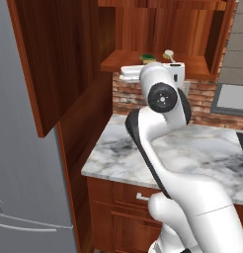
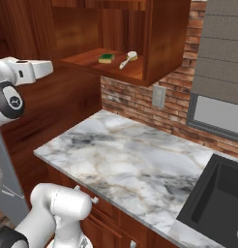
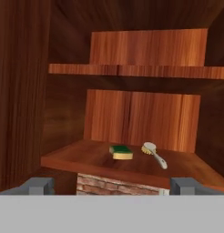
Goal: Pick up the sponge and dish brush from the sink, and place them back in the cabinet, and close the cabinet door.
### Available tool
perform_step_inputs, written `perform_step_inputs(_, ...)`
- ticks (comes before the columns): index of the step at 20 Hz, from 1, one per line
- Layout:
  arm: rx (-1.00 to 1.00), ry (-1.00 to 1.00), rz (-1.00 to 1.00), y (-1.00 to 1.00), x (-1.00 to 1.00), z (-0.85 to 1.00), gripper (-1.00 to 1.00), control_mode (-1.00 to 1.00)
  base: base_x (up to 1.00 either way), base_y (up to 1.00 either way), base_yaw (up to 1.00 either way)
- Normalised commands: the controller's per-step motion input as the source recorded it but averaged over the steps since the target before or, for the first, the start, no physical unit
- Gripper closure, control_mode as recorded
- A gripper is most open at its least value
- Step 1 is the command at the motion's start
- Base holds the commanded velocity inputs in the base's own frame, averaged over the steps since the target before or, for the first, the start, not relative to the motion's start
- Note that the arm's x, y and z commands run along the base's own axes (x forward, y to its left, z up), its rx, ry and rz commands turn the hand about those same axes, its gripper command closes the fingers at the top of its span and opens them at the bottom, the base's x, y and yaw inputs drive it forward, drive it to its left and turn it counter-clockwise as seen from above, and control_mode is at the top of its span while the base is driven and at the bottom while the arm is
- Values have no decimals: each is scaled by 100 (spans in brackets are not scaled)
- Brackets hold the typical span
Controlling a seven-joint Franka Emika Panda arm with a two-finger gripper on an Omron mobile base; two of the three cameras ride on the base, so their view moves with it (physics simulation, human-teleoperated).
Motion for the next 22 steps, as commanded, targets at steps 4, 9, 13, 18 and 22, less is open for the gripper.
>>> perform_step_inputs(4, -1, 0, 0, 35, -50, 0, -100, -100, 0, 0, 0)
perform_step_inputs(9, -4, 0, 0, 46, -56, 0, -100, -100, 0, 0, 0)
perform_step_inputs(13, -3, 0, 0, 47, -59, 0, -100, -100, 0, 0, 0)
perform_step_inputs(18, -3, 0, 0, 46, -56, 0, -100, -100, 0, 0, 0)
perform_step_inputs(22, -2, 0, 0, 48, -46, 0, -100, -100, 0, 0, 0)
